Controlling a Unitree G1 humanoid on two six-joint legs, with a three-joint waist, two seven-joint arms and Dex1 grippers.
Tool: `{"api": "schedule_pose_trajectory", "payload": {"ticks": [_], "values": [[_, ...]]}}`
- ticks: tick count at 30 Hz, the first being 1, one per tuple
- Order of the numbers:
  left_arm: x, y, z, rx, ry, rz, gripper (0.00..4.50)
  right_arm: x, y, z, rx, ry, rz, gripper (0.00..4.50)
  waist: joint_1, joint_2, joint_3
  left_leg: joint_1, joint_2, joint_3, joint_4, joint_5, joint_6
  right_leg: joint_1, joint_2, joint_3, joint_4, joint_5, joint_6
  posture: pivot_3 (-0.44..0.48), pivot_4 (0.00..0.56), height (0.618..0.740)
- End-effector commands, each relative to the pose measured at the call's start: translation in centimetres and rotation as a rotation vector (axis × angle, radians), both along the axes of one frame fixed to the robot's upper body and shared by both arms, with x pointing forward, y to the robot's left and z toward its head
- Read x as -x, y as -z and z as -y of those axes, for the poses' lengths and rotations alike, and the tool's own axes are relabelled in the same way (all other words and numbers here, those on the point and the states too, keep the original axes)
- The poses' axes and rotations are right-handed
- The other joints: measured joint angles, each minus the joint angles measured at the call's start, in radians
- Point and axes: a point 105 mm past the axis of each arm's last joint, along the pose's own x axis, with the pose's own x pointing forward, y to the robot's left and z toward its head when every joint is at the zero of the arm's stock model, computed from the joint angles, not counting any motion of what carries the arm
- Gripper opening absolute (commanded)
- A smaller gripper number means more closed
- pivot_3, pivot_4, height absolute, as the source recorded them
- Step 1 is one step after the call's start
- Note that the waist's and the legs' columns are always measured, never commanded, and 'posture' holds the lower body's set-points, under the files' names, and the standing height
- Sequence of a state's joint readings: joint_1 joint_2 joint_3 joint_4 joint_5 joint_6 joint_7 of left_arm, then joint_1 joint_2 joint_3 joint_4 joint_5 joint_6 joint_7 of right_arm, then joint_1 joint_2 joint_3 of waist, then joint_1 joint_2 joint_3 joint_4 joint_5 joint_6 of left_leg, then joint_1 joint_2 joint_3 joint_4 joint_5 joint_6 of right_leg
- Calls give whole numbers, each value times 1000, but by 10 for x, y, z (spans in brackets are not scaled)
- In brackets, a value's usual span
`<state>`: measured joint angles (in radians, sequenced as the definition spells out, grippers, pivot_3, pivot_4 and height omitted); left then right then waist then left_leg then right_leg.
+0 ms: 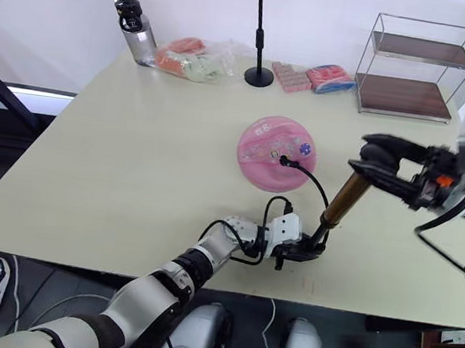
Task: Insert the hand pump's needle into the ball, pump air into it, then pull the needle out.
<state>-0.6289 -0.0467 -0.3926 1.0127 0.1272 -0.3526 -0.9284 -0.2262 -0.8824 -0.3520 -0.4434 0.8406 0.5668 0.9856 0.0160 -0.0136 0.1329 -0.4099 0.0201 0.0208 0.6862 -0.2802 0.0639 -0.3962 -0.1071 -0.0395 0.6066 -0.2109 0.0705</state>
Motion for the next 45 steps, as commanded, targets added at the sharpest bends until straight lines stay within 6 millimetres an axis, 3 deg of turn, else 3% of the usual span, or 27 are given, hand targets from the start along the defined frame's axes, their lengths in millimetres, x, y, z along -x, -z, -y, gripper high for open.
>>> {"api": "schedule_pose_trajectory", "payload": {"ticks": [1,5,10,13,17,20,25,36,42,45], "values": [[15,44,-24,-138,-44,-118,1097,-2,56,-9,98,-14,-73,1911,-1,-4,-3,2,0,0,0,0,0,1,0,0,0,0,0,0,150,740],[14,45,-25,-135,-54,-112,1097,-5,94,-8,130,11,-112,1911,-3,-8,-7,13,2,0,-2,0,0,11,2,0,0,-3,4,0,150,740],[13,46,-26,-135,-67,-104,1097,-11,140,-7,201,48,-157,1911,-2,-12,-12,13,2,0,-2,0,0,11,2,0,0,-1,0,0,150,740],[15,48,-26,-145,-60,-102,1097,-12,150,-13,187,48,-169,1911,-2,-10,-14,14,2,0,-2,0,0,11,1,0,0,0,0,0,150,740],[16,49,-26,-148,-58,-103,1097,-13,125,-16,124,27,-109,1911,-2,-10,-14,15,3,0,-2,0,-1,12,1,1,0,0,0,0,150,740],[17,51,-27,-155,-51,-105,1097,-15,94,-11,88,11,-57,1911,-2,-9,-14,15,3,0,-2,0,-1,12,1,1,0,0,0,0,150,740],[20,53,-27,-160,-38,-107,1097,-11,20,-5,3,-35,53,1911,2,0,-4,11,1,0,-2,0,0,10,-1,1,-1,0,0,0,150,740],[22,54,-27,-163,-33,-109,1097,-2,-71,13,-46,-17,175,1911,2,5,6,10,0,0,-2,0,0,10,-3,0,-3,0,0,0,150,740],[22,54,-27,-162,-34,-110,1097,1,-89,13,-72,-27,176,1911,3,7,8,2,-1,1,-2,0,0,2,-4,0,-3,0,0,0,150,740],[22,54,-26,-161,-34,-112,1097,-3,-74,12,-62,-25,125,1911,7,7,9,-5,-2,1,1,1,-1,-4,-4,0,-1,1,1,0,150,740]]}}
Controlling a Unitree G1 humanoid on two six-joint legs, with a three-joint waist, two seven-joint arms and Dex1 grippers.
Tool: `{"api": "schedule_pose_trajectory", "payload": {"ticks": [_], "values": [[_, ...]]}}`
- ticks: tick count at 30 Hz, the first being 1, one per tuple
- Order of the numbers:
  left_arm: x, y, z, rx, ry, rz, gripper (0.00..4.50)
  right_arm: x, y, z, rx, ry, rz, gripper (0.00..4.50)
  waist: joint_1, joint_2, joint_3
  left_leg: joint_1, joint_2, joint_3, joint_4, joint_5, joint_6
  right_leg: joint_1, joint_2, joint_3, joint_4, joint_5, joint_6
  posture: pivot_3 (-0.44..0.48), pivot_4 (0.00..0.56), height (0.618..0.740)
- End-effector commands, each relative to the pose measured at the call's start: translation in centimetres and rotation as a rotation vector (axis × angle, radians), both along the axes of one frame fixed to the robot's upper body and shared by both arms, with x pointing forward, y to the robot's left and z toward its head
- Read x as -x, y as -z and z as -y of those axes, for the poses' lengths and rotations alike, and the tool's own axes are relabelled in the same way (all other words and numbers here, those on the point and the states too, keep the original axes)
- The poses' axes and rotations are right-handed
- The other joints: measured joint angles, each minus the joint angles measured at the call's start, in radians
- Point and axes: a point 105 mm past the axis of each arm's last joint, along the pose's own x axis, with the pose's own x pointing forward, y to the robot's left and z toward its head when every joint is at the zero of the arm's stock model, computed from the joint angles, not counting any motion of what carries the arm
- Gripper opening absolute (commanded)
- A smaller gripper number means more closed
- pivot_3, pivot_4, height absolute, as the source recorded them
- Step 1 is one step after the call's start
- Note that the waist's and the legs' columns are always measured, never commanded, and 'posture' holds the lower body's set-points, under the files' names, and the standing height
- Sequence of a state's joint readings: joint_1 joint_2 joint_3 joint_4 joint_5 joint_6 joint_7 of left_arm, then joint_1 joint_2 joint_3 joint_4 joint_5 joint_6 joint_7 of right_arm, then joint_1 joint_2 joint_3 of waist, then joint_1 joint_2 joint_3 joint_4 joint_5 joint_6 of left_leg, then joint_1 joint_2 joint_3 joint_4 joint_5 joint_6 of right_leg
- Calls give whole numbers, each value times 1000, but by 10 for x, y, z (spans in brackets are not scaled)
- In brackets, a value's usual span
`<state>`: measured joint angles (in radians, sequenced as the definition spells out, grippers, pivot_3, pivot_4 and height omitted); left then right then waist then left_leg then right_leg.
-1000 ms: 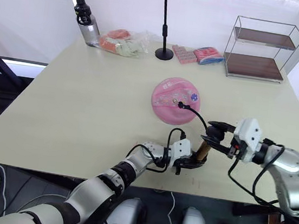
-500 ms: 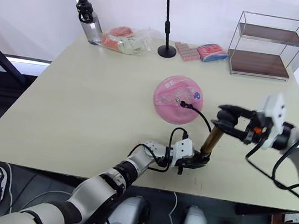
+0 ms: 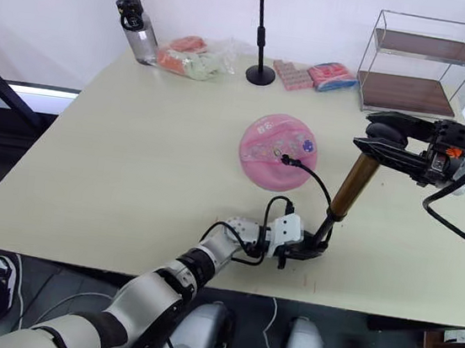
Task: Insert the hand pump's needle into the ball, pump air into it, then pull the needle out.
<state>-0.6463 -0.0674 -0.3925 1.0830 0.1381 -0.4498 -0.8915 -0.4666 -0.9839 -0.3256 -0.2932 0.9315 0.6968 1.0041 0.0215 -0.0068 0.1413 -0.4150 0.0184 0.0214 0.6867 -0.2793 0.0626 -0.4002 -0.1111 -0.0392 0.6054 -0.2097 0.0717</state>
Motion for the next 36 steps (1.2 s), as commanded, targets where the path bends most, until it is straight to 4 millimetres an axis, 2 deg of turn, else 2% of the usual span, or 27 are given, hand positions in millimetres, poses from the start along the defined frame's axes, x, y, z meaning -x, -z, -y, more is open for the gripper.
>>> {"api": "schedule_pose_trajectory", "payload": {"ticks": [1,8,12,18,22,26,31,35,36], "values": [[21,56,-32,-189,-40,-159,1097,10,-21,4,-21,-2,114,1911,2,0,0,0,0,0,0,0,0,0,0,0,0,0,0,0,150,740],[20,55,-32,-187,-48,-159,1097,3,64,-9,96,0,40,1911,-4,-5,-10,3,1,-1,-1,0,0,2,2,-1,-1,0,0,0,150,740],[19,55,-33,-188,-53,-160,1097,-2,86,-10,79,22,36,1911,-7,-9,-14,6,2,-1,-1,0,0,5,3,-1,0,0,0,0,150,740],[19,56,-33,-190,-53,-159,1097,1,153,-13,164,29,-68,1911,-6,-14,-20,8,3,-1,-2,0,0,6,4,-1,0,-1,0,0,150,740],[19,56,-33,-190,-53,-156,1097,7,178,-19,160,26,-131,1911,-6,-15,-20,12,3,-1,-2,0,0,9,4,0,0,-1,0,0,150,740],[19,56,-33,-191,-54,-155,1097,8,183,-23,132,26,-157,1911,-6,-14,-21,16,4,-1,-4,0,-1,12,4,0,0,-1,0,0,150,740],[19,56,-34,-191,-55,-157,1097,3,161,-20,90,38,-115,1911,-6,-14,-20,16,4,-1,-4,0,-1,12,4,0,0,-1,0,0,150,740],[19,57,-35,-195,-55,-158,1097,-4,120,-14,60,39,-17,1911,-6,-13,-17,15,4,-1,-4,0,-1,12,4,0,-1,-1,0,0,150,740],[19,57,-35,-195,-55,-159,1097,-5,104,-13,39,35,12,1911,-6,-13,-16,15,4,-1,-4,0,-1,12,3,0,-1,-1,0,0,150,740]]}}
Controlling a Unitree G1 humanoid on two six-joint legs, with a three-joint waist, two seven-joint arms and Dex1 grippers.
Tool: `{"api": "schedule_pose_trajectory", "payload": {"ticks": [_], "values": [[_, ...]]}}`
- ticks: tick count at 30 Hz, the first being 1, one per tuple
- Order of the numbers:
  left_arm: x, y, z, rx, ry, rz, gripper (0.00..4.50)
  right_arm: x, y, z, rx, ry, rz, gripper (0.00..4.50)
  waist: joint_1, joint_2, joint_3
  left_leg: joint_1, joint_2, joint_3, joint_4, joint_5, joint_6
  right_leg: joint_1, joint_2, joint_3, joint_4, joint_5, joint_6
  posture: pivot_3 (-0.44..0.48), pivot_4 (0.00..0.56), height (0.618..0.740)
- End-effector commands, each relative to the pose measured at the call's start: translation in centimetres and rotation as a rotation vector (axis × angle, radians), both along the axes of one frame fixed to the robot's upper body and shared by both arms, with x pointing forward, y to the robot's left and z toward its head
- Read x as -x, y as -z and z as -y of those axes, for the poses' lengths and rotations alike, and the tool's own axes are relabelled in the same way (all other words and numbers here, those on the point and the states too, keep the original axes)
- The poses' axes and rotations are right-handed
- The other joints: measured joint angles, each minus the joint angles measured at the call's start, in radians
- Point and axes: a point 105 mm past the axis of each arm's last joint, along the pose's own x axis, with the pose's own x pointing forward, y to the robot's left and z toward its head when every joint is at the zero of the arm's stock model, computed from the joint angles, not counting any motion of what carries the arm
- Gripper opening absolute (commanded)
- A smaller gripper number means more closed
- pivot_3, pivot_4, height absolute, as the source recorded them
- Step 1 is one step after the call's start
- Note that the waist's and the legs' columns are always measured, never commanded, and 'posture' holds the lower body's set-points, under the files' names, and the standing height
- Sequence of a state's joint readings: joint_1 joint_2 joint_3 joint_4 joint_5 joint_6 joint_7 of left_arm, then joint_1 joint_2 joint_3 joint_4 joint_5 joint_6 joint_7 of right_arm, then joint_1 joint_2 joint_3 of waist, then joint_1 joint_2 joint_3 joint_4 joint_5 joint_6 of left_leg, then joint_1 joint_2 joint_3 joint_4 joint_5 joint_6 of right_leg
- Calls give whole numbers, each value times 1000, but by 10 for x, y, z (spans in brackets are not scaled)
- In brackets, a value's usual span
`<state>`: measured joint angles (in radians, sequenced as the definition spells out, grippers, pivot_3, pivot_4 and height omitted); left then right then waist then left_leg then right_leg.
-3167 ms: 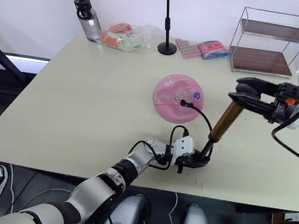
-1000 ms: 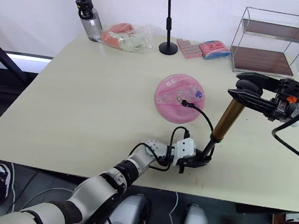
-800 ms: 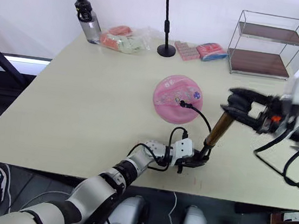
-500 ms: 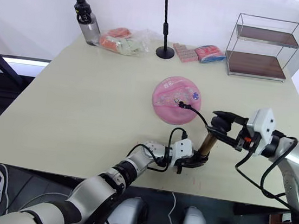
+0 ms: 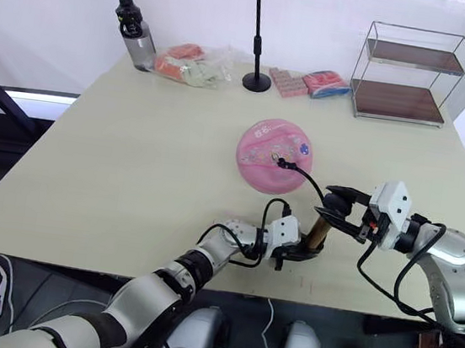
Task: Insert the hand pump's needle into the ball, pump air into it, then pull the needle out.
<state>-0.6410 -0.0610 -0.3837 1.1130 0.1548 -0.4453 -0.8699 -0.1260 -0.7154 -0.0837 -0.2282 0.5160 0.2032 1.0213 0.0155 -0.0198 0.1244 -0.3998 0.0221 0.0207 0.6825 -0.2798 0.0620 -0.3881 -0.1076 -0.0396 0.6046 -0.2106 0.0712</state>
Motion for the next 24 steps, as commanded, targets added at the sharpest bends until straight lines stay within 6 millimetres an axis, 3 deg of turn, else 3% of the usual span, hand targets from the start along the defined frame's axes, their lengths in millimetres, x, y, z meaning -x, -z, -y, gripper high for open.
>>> {"api": "schedule_pose_trajectory", "payload": {"ticks": [1,3,8,14,20,24], "values": [[20,47,-28,-164,-22,-140,1097,0,-45,5,-65,-18,66,1911,0,2,4,0,0,0,0,0,0,0,0,0,0,0,0,0,150,740],[20,47,-28,-164,-22,-141,1097,1,-69,7,-87,-27,111,1911,1,6,8,-1,-1,0,0,0,0,-1,-1,0,0,0,0,0,150,740],[21,48,-28,-164,-19,-142,1097,-2,-107,15,-94,16,168,1911,2,6,11,-2,-1,0,0,0,0,-1,-1,0,-1,0,0,0,150,740],[21,48,-28,-167,-18,-142,1097,2,-140,17,-102,12,194,1911,0,7,13,-2,-1,0,0,0,0,-1,-2,0,-1,0,0,0,150,740],[21,49,-30,-171,-16,-143,1097,4,-148,14,-100,9,187,1911,0,8,13,-2,-1,0,0,0,0,-1,-2,0,-1,0,0,0,150,740],[21,49,-29,-171,-16,-144,1097,-2,-123,14,-70,21,120,1759,0,8,13,-2,-1,0,0,0,0,-1,-2,0,-1,0,0,0,150,740]]}}
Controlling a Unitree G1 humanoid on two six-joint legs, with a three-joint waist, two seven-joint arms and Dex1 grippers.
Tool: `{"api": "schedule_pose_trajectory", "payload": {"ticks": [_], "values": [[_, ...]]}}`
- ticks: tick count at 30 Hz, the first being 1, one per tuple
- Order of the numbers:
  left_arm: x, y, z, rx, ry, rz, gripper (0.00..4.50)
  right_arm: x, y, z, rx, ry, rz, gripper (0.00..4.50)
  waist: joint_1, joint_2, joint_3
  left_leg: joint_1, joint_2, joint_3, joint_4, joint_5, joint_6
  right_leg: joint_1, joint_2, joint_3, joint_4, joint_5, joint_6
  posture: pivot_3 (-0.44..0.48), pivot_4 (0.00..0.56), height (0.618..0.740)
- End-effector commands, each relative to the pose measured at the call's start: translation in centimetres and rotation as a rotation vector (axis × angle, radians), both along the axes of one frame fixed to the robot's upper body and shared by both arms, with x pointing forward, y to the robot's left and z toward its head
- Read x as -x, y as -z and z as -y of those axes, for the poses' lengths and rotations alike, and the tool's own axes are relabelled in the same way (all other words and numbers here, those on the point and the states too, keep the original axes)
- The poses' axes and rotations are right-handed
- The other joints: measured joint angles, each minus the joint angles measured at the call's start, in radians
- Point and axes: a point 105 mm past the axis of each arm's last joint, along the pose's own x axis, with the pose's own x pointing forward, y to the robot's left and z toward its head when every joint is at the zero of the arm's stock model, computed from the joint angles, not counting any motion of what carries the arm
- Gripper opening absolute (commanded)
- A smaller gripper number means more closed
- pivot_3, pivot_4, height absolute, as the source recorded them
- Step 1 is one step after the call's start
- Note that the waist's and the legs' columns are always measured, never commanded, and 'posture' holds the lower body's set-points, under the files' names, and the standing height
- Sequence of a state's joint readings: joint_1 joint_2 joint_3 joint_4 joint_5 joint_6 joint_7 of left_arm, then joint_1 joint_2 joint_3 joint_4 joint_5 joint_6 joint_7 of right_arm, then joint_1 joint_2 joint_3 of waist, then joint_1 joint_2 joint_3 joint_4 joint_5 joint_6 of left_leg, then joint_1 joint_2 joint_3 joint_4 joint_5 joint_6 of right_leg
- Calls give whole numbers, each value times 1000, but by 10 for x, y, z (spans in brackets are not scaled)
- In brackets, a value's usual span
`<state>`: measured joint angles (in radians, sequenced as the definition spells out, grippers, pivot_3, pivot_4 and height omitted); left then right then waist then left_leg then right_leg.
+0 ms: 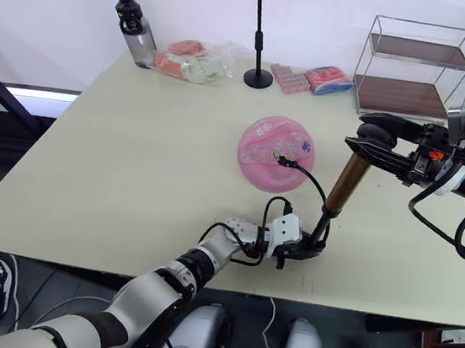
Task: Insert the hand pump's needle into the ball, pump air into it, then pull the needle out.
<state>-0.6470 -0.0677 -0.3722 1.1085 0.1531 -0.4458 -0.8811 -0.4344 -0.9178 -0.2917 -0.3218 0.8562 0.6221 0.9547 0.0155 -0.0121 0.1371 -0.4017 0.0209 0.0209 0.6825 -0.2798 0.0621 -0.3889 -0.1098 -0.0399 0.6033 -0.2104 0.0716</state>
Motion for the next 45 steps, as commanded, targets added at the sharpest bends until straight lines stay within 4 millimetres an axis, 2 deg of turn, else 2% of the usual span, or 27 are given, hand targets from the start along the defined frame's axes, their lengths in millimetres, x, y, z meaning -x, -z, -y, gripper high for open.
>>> {"api": "schedule_pose_trajectory", "payload": {"ticks": [1,12,15,17,22,24,27,30,34,36,39,45], "values": [[22,53,-32,-187,-21,-147,1097,-2,8,4,13,34,15,1742,0,-1,0,0,0,0,0,0,0,0,0,0,0,0,0,0,150,740],[22,53,-32,-186,-26,-148,1097,-6,101,-2,32,53,-181,1726,-1,-8,-6,1,1,0,0,0,0,1,1,0,0,0,0,0,150,740],[22,53,-32,-187,-28,-148,1097,-10,144,3,97,126,-217,1726,-1,-11,-9,1,1,0,-1,0,0,1,1,0,0,0,0,0,150,740],[21,53,-32,-186,-30,-147,1097,-8,162,4,131,149,-221,1726,-1,-14,-12,1,1,0,-1,0,0,1,1,0,0,0,0,0,150,740],[21,53,-32,-187,-31,-147,1097,-1,191,8,210,162,-203,1726,-2,-15,-15,2,1,0,-1,-2,-3,1,1,0,0,-1,2,0,150,740],[21,53,-33,-187,-32,-147,1097,0,184,7,176,159,-180,1726,-2,-15,-15,5,1,0,-1,-2,-4,3,1,0,0,-2,4,0,150,740],[21,53,-33,-189,-32,-146,1097,-1,162,7,134,139,-122,1726,-1,-14,-15,6,2,0,-1,-3,-5,3,0,-2,0,-3,5,0,150,740],[21,53,-33,-191,-27,-145,1097,-6,122,7,79,122,-34,1726,-1,-12,-12,5,2,0,-1,-3,-5,3,-1,-3,0,-3,5,0,150,740],[21,53,-33,-194,-21,-144,1097,-8,82,8,42,105,24,1726,1,-9,-5,3,1,0,-1,-3,-5,1,-3,-3,-1,0,1,0,150,740],[21,53,-33,-195,-20,-144,1097,-6,64,10,25,88,25,1726,3,-7,-2,0,0,0,-1,-1,-2,-1,-3,-4,-1,0,0,0,150,740],[21,53,-34,-198,-18,-144,1097,2,23,16,-10,56,25,1725,3,-4,1,-3,-2,1,-1,0,-1,-4,-6,-5,-1,0,0,0,150,740],[22,54,-34,-198,-17,-147,1097,12,-13,22,-4,43,28,1725,5,-5,1,-11,-2,-2,0,0,0,-9,-13,-18,-2,1,0,0,150,740]]}}
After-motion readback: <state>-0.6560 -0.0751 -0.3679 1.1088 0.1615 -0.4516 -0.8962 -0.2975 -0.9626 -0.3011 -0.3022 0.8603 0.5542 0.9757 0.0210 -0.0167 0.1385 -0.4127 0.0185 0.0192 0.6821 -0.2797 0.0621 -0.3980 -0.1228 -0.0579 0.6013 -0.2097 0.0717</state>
